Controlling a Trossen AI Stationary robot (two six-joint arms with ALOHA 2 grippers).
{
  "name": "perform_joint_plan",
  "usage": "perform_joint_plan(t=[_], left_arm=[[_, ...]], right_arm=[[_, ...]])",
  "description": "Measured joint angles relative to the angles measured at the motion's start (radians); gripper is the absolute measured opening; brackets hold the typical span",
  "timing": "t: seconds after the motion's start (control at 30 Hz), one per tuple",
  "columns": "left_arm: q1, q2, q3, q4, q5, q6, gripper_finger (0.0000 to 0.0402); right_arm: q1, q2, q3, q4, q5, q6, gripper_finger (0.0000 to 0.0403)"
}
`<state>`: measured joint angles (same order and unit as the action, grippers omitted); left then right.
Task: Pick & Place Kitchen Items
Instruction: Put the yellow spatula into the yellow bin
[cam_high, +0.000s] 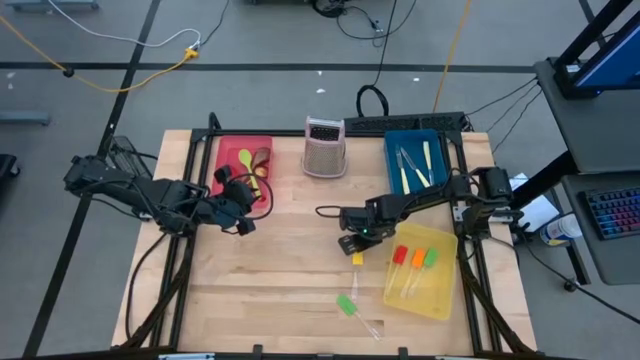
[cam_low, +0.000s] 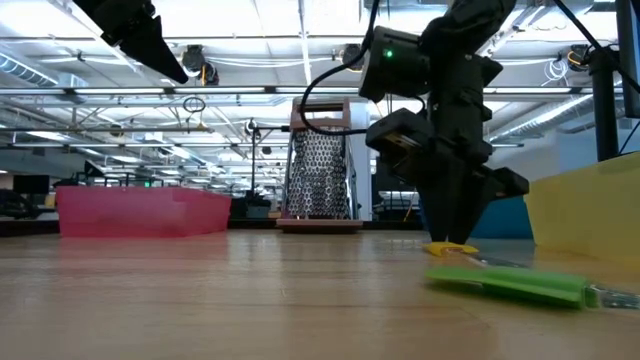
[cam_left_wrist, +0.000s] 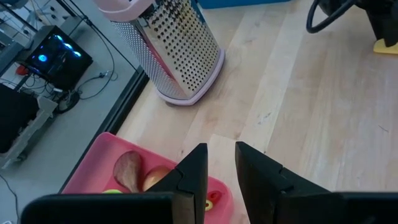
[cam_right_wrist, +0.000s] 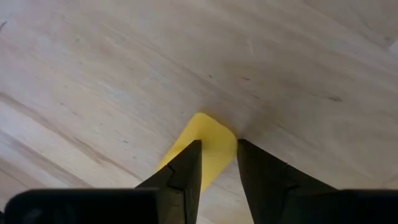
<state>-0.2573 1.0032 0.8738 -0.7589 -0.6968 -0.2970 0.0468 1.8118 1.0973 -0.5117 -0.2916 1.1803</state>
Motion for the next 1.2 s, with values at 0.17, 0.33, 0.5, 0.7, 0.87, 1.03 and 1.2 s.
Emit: perform_joint_plan(t=[0.17,0.33,0.5,0.7,0.87,1.03,1.2], left_arm=[[0.0,0.0,0.0,0.0,0.0,-0.001,0.0088],[0.0,0.0,0.0,0.0,0.0,-0.002,0.0088],[0.0,0.0,0.0,0.0,0.0,-0.002,0.0088],[0.0,0.0,0.0,0.0,0.0,-0.002,0.0088],[0.0,0.0,0.0,0.0,0.0,-0.002,0.0088],[0.0,0.0,0.0,0.0,0.0,-0.01,0.0088],[0.0,0.0,0.0,0.0,0.0,-0.02,0.0088]], right_arm=[[0.016,0.0,0.0,0.012,0.065,-0.113,0.0096],[0.029,0.0,0.0,0.01,0.103,-0.124,0.0069],[0.034,0.001,-0.001,0.006,0.115,-0.141,0.0014],[0.035,0.002,-0.001,0.017,0.139,-0.187,0.0004],[0.032,-0.014,-0.002,0.028,0.121,-0.245,0.0001],[0.034,-0.087,0.001,0.029,0.112,-0.307,0.0],[0.046,-0.151,0.002,0.034,0.114,-0.412,0.0]])
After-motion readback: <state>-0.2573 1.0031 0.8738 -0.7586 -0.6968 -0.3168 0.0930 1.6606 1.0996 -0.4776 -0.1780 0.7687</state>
